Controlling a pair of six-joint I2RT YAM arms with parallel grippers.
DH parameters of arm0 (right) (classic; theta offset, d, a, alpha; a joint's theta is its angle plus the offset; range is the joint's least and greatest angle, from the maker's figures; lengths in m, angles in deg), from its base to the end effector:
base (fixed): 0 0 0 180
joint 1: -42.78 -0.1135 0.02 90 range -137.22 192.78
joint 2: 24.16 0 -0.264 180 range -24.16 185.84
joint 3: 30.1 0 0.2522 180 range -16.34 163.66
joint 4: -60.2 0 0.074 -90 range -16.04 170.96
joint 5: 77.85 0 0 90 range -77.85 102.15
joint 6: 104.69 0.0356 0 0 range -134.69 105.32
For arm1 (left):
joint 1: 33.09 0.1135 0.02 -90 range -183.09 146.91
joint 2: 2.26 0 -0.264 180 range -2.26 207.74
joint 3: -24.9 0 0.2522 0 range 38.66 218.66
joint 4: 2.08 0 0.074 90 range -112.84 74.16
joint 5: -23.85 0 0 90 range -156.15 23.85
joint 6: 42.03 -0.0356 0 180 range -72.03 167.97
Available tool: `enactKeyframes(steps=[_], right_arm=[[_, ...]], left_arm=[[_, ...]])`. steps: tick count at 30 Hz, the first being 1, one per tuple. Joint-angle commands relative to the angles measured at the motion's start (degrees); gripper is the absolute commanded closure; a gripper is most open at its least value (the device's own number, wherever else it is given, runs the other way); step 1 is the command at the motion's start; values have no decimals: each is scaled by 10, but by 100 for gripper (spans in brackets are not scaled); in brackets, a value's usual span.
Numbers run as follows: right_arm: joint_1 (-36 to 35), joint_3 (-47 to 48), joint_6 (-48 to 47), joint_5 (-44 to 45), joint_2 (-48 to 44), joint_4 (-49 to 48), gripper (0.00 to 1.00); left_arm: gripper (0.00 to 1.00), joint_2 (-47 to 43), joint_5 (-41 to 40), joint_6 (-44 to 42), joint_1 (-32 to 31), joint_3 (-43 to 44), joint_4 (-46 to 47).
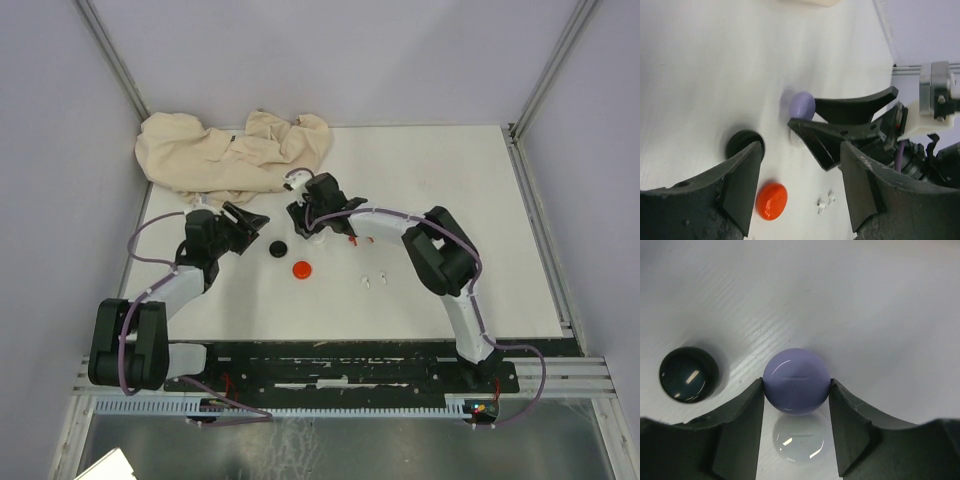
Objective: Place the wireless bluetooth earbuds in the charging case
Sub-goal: Pick up the charging case at the center of the board, then open the charging case.
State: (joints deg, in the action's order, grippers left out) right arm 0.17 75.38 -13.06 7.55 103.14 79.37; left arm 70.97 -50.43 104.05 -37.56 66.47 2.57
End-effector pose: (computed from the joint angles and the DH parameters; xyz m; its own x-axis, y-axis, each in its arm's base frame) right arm 0.3637 0.3384 0.1579 -0.5030 -0.4242 -0.7530 -0.7054 0.7050 0.0741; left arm 0.2534 -0.0295 0.1847 -0.5146 -0.7610 -0.3951 -0.1996 0.5544 -0.8080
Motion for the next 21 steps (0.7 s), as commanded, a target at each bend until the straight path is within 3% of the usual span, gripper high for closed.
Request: enactKeyframes(steps=[1, 8, 21], right_arm=[[15, -59, -2, -45, -129, -112, 88], [15, -160, -13, -72, -237, -125, 88], [15, -197, -16, -135, -276, -99, 89]], left_arm=[[30, 28, 78, 3, 2, 36, 88], [31, 75, 120, 13, -19, 62, 138], [31, 108, 130, 41, -63, 74, 198]])
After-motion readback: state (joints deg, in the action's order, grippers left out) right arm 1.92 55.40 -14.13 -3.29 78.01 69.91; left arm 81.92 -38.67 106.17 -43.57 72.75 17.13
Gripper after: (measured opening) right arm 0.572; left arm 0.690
